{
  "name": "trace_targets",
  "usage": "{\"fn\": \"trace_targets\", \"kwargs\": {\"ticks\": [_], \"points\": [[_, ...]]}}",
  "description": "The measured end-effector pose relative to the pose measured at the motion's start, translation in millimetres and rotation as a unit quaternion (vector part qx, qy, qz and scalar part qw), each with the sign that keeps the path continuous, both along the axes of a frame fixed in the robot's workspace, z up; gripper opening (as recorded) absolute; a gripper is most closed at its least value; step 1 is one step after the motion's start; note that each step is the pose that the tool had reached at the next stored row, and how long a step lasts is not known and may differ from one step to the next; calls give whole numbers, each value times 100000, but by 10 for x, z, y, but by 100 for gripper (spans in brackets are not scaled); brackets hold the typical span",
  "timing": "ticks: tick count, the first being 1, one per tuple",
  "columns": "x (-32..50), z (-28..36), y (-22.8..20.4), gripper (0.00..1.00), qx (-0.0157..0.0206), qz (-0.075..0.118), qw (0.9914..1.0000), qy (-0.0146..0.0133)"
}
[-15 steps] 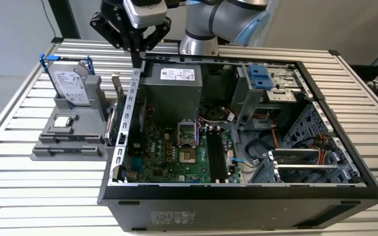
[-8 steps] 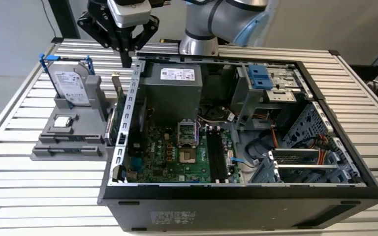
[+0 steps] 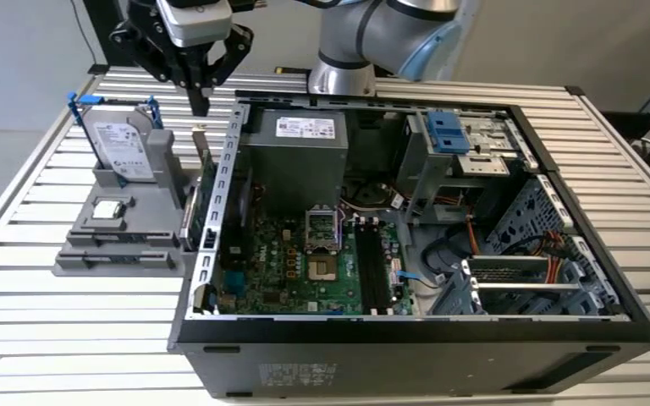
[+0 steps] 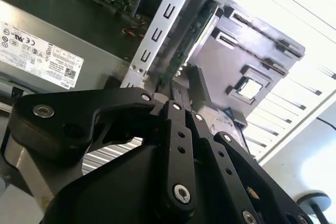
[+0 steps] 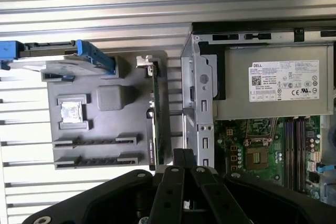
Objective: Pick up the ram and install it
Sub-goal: 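Reach for the ram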
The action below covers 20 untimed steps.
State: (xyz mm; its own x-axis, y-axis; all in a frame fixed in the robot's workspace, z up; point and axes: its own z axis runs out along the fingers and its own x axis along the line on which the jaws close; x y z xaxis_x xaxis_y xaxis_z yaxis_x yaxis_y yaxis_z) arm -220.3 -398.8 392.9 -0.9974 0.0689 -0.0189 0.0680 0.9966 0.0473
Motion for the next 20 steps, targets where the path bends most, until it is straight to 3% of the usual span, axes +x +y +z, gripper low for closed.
{"fn": "trace_targets", "kwargs": {"ticks": [20], "points": [[-550,0,0,0,-1,48,100000,0]]}}
